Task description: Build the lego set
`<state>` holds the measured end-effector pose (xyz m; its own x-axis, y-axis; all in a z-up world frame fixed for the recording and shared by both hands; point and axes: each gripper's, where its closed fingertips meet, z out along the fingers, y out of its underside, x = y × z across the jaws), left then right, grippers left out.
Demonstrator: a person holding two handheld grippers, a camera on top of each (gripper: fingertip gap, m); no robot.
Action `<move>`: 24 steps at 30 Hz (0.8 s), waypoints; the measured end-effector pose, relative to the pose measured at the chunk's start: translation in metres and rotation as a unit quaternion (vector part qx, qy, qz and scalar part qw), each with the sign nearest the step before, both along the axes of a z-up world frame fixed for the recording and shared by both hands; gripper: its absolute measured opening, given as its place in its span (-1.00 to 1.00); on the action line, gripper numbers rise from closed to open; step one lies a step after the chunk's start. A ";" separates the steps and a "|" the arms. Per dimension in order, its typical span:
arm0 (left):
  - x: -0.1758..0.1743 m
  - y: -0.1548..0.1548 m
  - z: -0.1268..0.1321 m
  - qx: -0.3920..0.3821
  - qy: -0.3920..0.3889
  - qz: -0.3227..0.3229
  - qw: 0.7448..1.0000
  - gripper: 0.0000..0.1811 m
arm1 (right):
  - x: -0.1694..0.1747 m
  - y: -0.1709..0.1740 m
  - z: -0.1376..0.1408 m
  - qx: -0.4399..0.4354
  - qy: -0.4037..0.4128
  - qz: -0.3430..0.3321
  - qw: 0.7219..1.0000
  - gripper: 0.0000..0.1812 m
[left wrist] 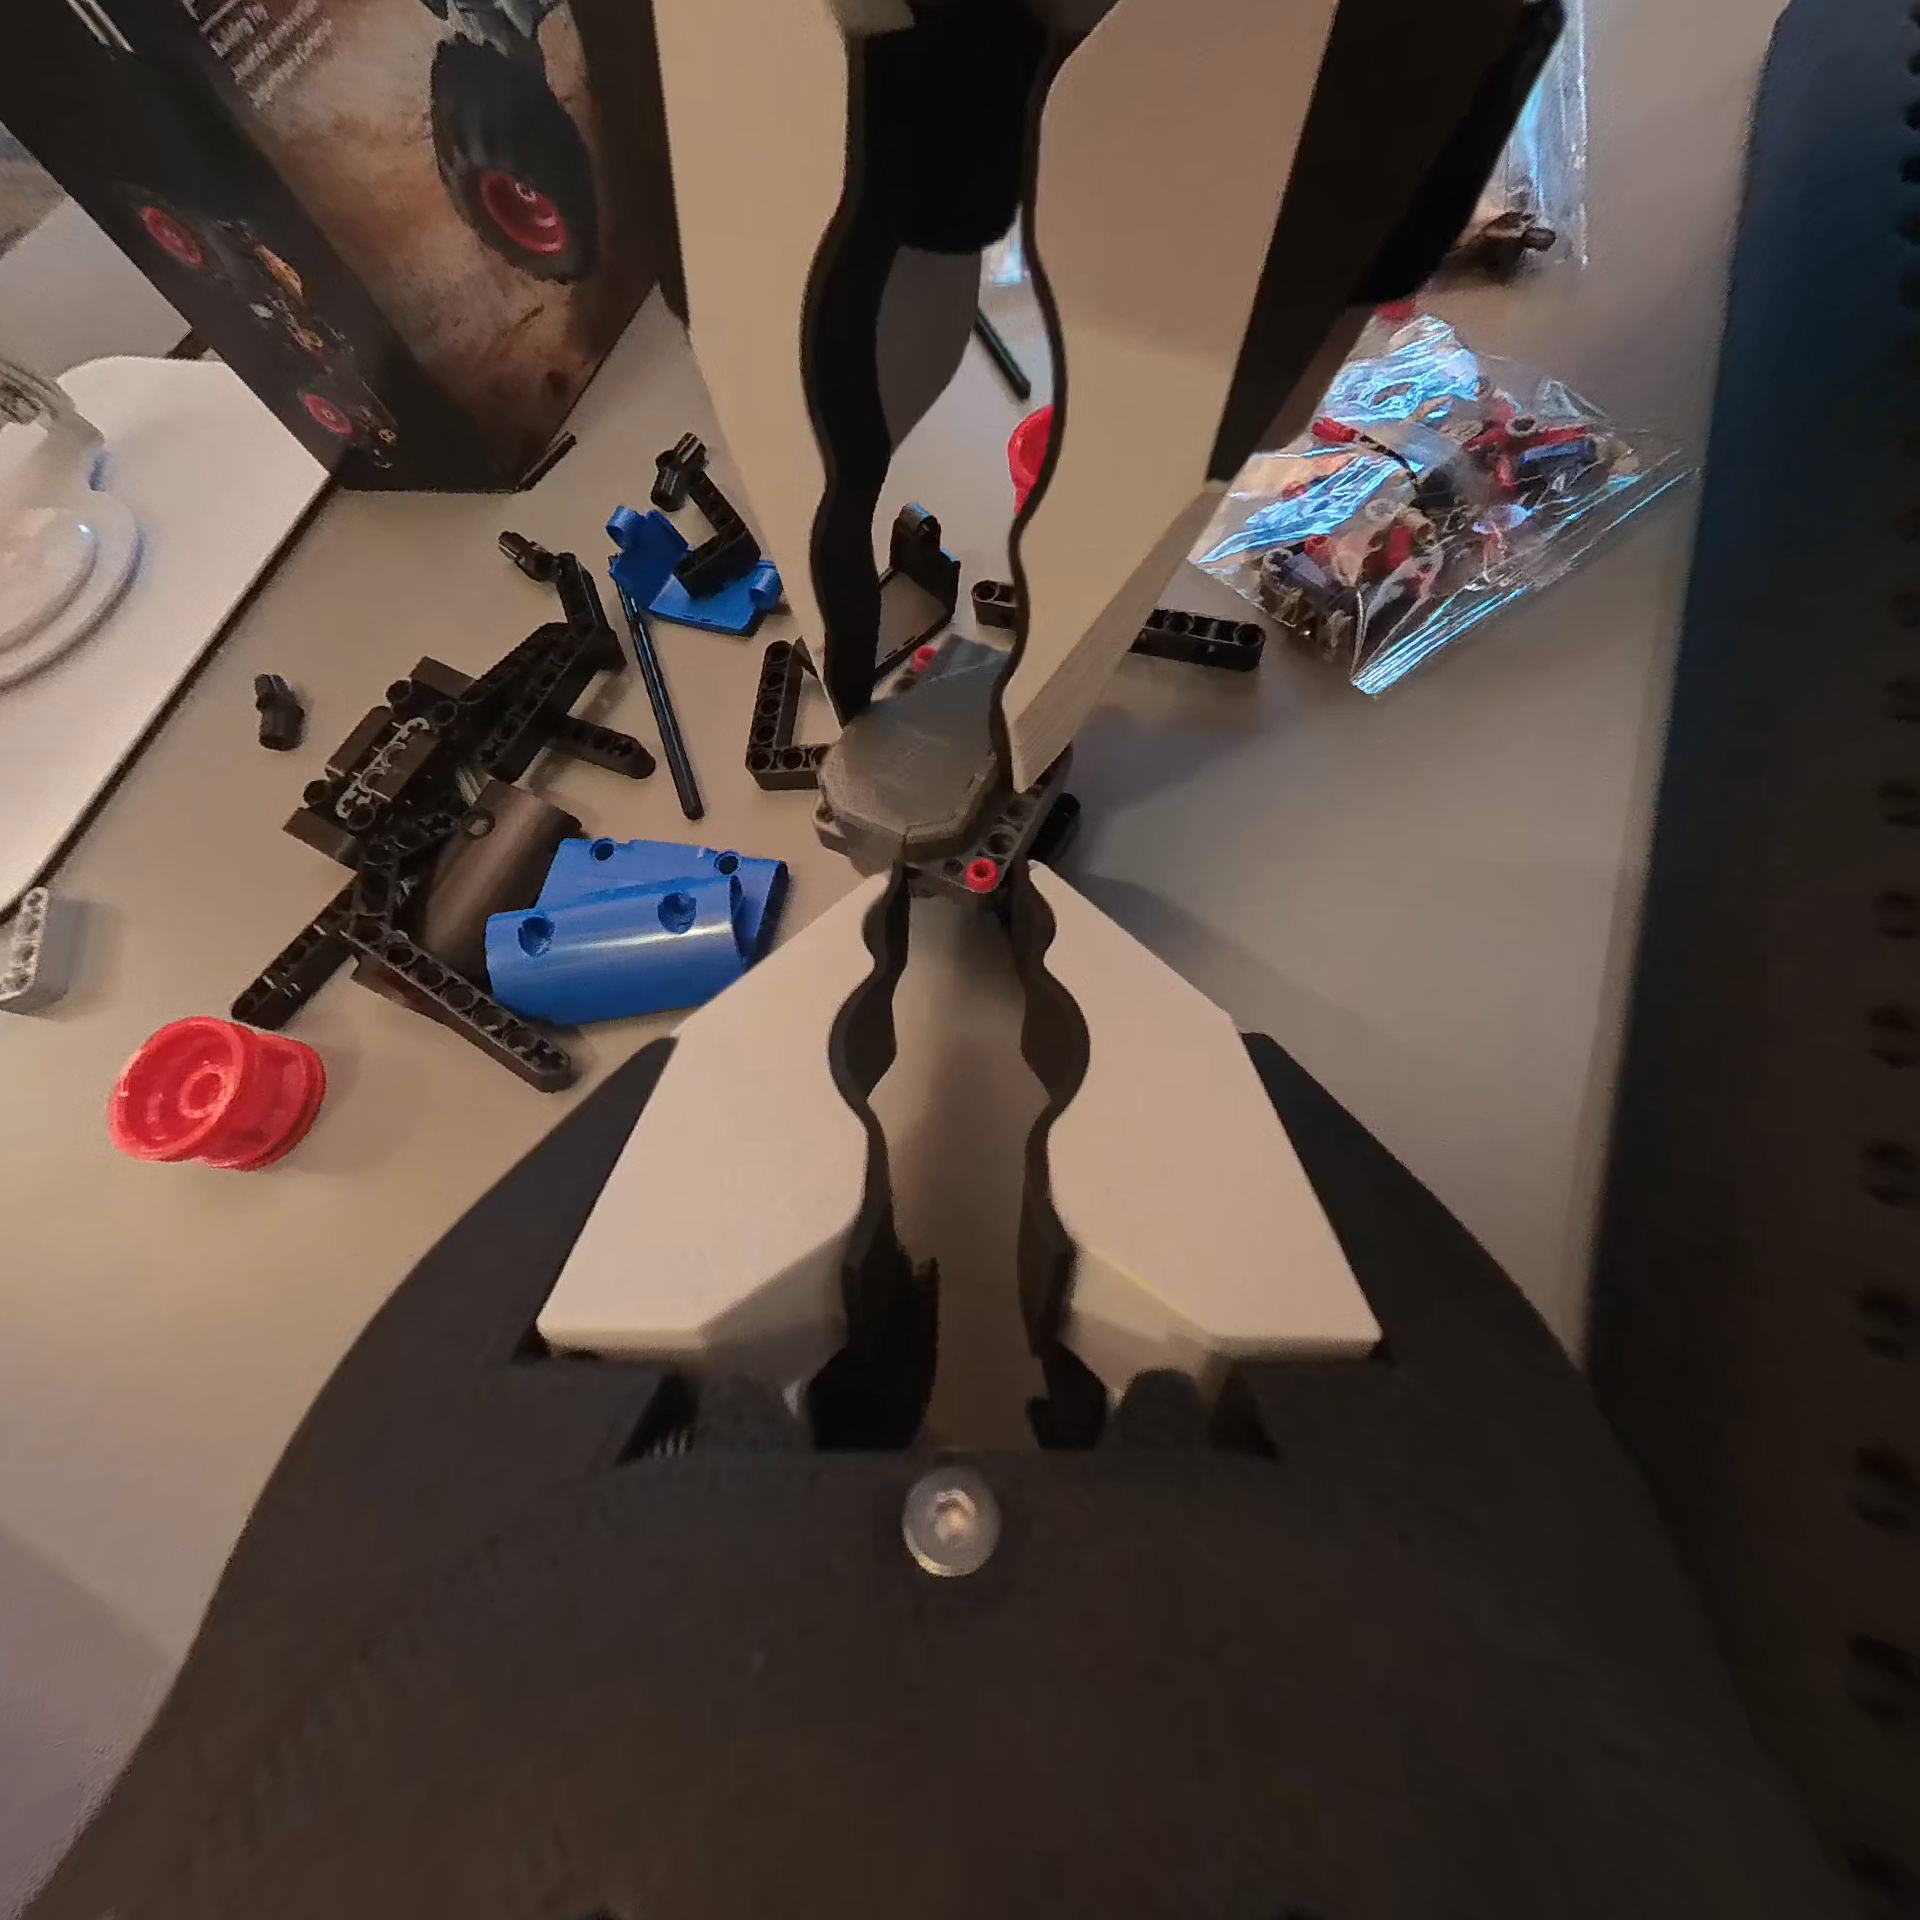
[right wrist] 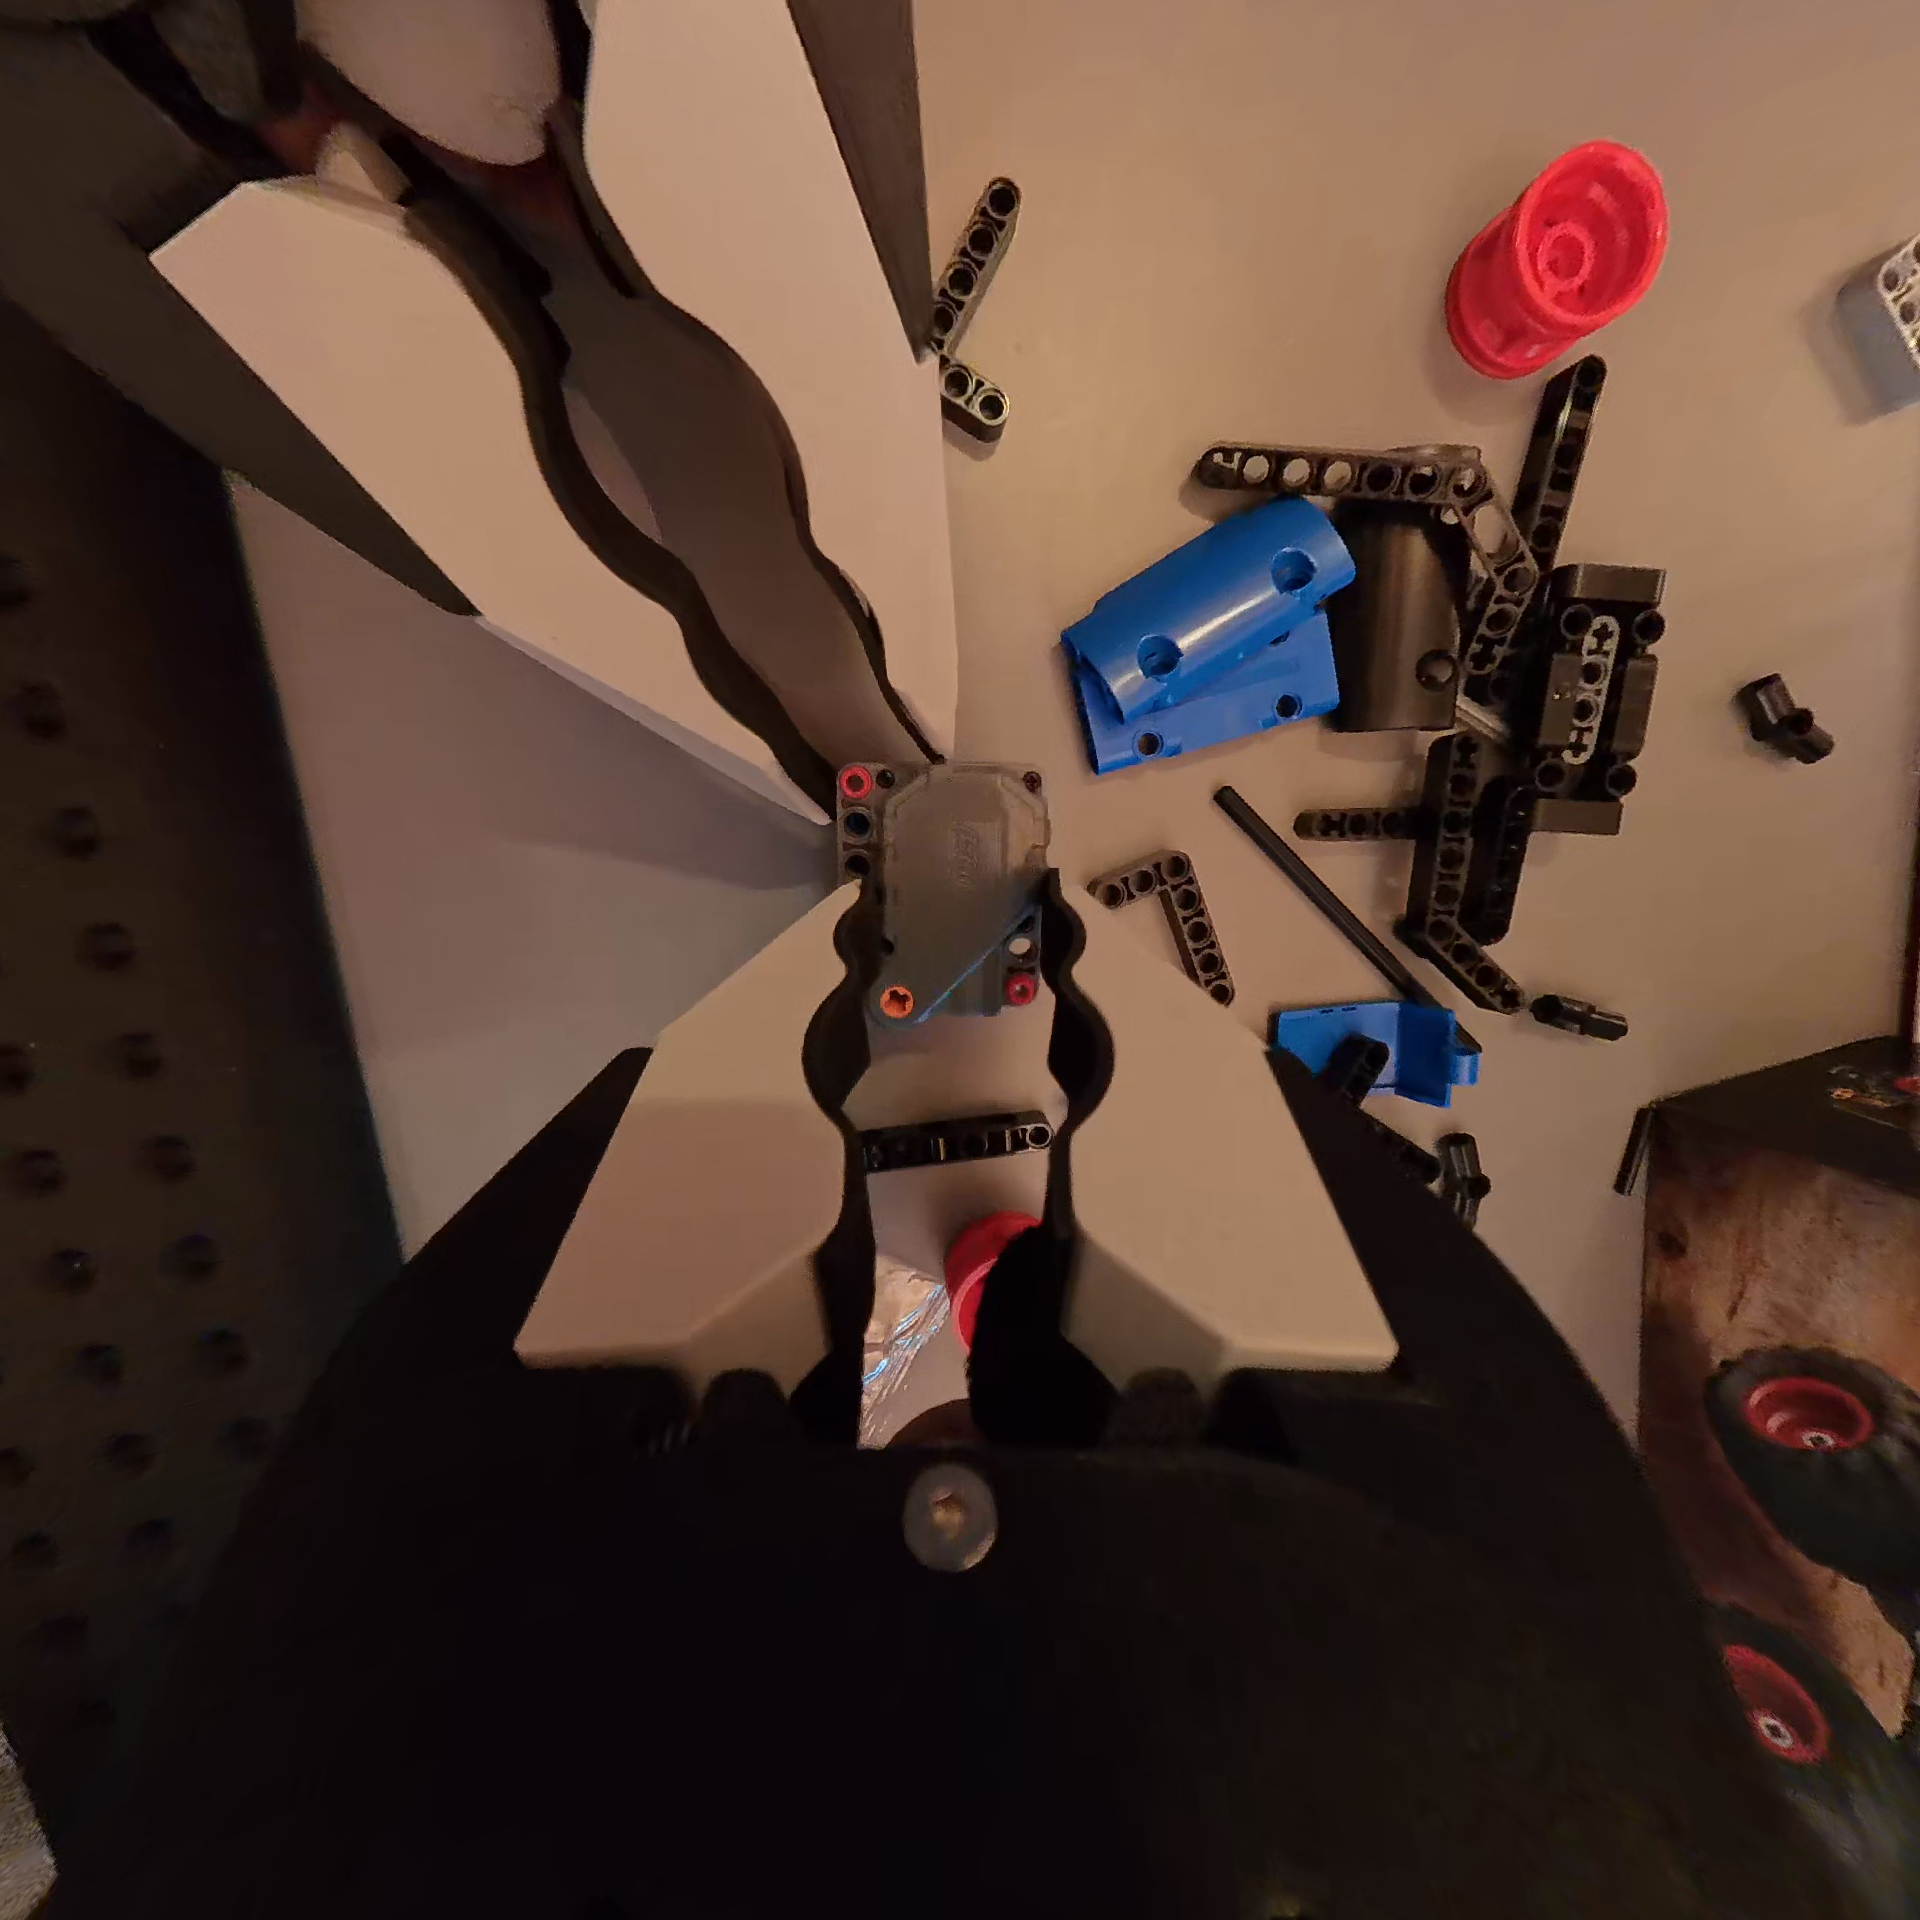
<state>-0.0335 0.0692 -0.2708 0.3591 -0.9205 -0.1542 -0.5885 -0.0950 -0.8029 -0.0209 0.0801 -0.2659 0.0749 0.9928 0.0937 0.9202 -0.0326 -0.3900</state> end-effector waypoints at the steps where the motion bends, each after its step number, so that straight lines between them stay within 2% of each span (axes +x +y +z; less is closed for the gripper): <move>1: -0.001 0.000 0.000 -0.001 0.000 0.001 1.000 -0.82 | -0.001 0.000 0.001 0.002 -0.004 0.001 1.000 -0.69; 13: -0.001 0.000 -0.002 -0.028 -0.015 0.009 0.999 -0.82 | -0.003 0.001 -0.001 -0.018 -0.044 0.018 0.999 -0.69; 15: -0.002 -0.001 -0.009 -0.036 0.004 0.006 0.999 -0.82 | -0.004 0.001 -0.004 -0.010 -0.052 0.020 0.998 -0.70; 17: -0.001 -0.002 -0.015 -0.012 0.038 0.001 0.999 -0.85 | -0.002 -0.001 -0.013 -0.004 -0.068 0.023 0.997 -0.69; 20: -0.001 -0.003 -0.015 -0.023 0.032 0.001 0.999 -0.84 | -0.002 -0.001 -0.013 -0.012 -0.048 0.016 0.999 -0.70; 24: -0.001 -0.002 -0.016 -0.027 0.032 0.000 0.999 -0.84 | -0.001 -0.001 -0.013 -0.017 -0.062 0.016 0.998 -0.69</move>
<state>-0.0343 0.0668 -0.2863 0.3494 -0.9283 -0.1274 -0.6389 -0.1365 -0.7571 -0.0223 0.0788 -0.2792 0.0335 0.9972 0.0665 0.9619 -0.0141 -0.2731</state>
